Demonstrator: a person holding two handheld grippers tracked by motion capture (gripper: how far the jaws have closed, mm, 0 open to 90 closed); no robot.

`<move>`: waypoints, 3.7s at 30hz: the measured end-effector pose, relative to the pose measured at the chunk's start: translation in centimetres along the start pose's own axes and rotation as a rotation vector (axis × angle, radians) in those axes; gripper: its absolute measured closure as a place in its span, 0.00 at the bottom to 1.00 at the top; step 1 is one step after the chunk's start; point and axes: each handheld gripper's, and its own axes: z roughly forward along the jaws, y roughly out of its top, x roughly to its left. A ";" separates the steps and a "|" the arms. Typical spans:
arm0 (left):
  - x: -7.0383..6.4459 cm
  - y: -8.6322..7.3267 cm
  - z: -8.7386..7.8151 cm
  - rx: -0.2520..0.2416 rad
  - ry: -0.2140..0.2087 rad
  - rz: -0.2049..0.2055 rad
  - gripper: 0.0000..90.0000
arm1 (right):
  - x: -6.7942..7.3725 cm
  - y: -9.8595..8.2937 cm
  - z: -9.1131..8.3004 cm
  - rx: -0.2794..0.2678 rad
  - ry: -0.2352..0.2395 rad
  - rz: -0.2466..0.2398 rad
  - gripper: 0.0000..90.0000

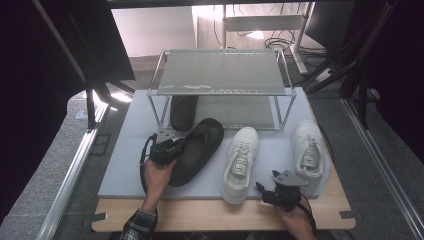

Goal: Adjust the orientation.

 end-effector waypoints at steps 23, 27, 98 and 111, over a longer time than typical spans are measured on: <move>0.1 1.9 6.1 -0.038 0.124 -0.091 0.91 | 0.0 0.0 0.0 0.000 0.002 0.000 0.28; 0.0 1.7 6.9 -0.048 0.154 -0.111 0.90 | 0.0 0.0 0.0 0.000 0.003 0.000 0.28; -4.3 -5.2 1.3 0.093 -0.076 0.191 0.99 | 0.0 0.0 0.0 0.000 0.002 0.000 0.28; -4.7 -3.7 3.5 0.090 -0.073 0.190 0.99 | 0.0 0.0 0.0 0.000 0.002 0.000 0.28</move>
